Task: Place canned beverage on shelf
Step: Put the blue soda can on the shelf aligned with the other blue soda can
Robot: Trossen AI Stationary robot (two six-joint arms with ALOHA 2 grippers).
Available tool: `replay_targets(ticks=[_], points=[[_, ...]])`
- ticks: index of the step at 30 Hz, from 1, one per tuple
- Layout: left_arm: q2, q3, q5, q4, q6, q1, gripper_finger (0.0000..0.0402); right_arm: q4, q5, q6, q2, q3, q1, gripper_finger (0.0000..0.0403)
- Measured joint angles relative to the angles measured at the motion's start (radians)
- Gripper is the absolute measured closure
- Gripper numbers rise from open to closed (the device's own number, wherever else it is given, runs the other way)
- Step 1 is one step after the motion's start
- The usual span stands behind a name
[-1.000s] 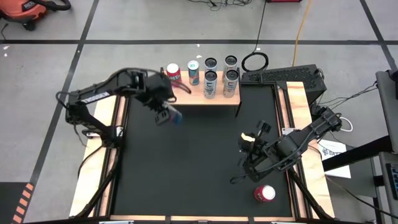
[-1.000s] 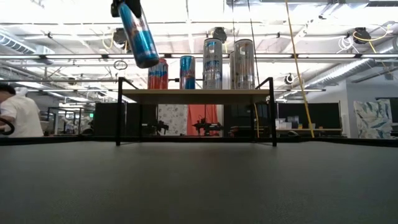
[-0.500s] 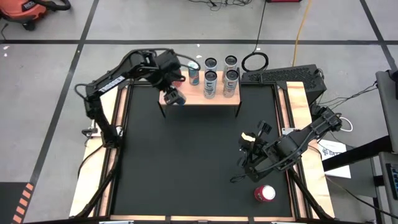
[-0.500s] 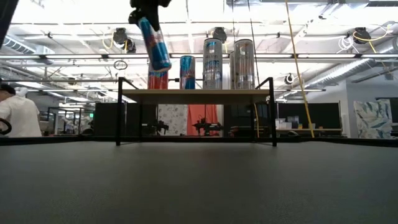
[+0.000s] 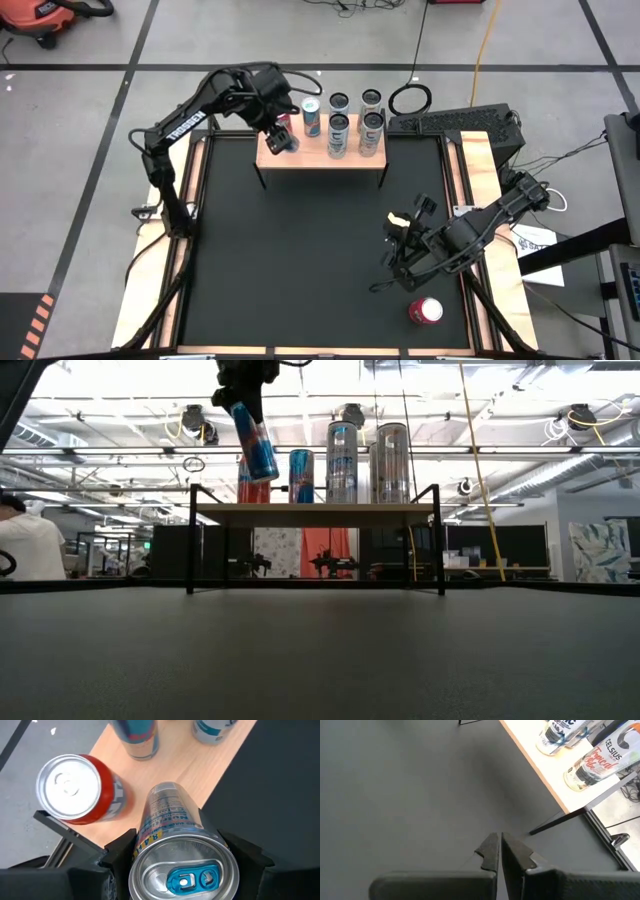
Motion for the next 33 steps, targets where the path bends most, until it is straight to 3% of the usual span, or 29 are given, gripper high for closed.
replay_targets(ticks=[18, 33], points=[[0.0, 0.0, 0.009, -0.002, 0.001, 0.032, 0.017, 0.0, -0.029, 0.013, 0.0, 0.0, 0.0, 0.0403], [0.004, -0.096, 0.003, -0.001, 0.031, 0.054, 0.017, 0.0, -0.03, 0.047, 0.0, 0.0, 0.0, 0.0403]])
